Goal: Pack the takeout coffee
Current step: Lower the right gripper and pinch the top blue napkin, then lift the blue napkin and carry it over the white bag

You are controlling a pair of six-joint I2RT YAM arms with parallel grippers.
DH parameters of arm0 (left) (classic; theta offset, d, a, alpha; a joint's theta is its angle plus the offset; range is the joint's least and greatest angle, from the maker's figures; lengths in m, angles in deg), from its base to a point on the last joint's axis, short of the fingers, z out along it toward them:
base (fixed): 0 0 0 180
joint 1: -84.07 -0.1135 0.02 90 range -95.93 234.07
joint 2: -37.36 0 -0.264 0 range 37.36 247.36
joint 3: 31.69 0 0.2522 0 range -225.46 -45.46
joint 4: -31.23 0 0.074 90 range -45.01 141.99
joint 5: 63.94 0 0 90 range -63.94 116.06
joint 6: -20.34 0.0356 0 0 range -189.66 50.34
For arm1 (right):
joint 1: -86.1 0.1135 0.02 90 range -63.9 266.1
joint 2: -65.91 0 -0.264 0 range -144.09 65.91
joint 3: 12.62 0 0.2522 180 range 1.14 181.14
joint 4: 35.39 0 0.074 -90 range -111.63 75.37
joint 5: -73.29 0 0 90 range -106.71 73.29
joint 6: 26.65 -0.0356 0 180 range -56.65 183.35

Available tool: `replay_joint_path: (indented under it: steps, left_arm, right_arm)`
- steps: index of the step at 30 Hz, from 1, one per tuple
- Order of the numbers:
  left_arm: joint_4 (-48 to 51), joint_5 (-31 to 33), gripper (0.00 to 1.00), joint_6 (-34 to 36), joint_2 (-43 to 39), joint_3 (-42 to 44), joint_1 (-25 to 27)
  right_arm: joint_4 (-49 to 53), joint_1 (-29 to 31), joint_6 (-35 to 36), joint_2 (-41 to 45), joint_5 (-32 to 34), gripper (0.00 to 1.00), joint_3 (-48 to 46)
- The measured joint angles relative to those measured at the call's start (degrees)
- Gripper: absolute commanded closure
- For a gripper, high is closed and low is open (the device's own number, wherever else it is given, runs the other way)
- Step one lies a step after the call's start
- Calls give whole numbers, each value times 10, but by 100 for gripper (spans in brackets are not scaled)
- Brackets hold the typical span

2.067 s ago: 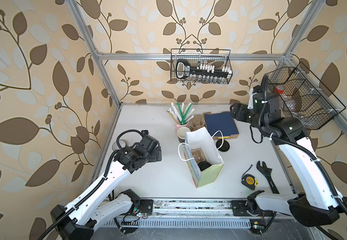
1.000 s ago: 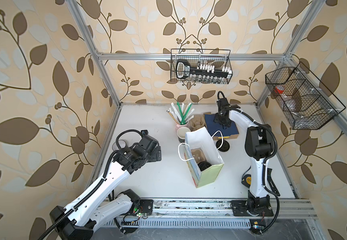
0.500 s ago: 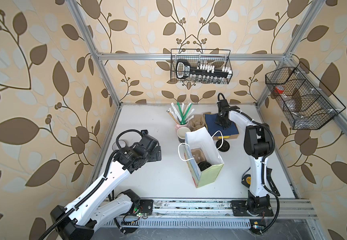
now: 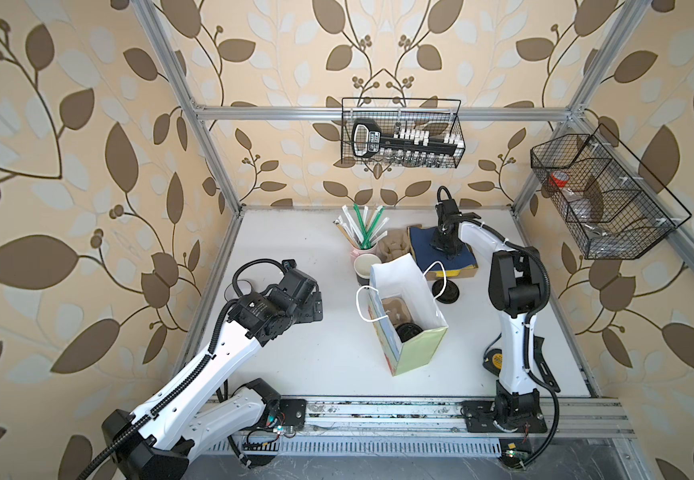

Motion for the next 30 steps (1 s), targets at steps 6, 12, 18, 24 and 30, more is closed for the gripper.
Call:
replay_joint_path:
  steps: [6, 12, 18, 24, 30]
  left_arm:
    - [-1, 0, 1, 0, 2, 0, 0]
    - [-1, 0, 1, 0, 2, 0, 0]
    - [-2, 0, 1, 0, 2, 0, -1]
    - [-2, 0, 1, 0, 2, 0, -4]
    - [-2, 0, 1, 0, 2, 0, -4]
  right_arm:
    - [-3, 0, -2, 10, -4, 83, -4]
    - [-3, 1, -2, 22, -7, 91, -6]
    - [-3, 1, -4, 37, -14, 95, -10]
    - [-3, 1, -4, 73, -17, 100, -17]
    - [-7, 1, -4, 128, -23, 100, -26]
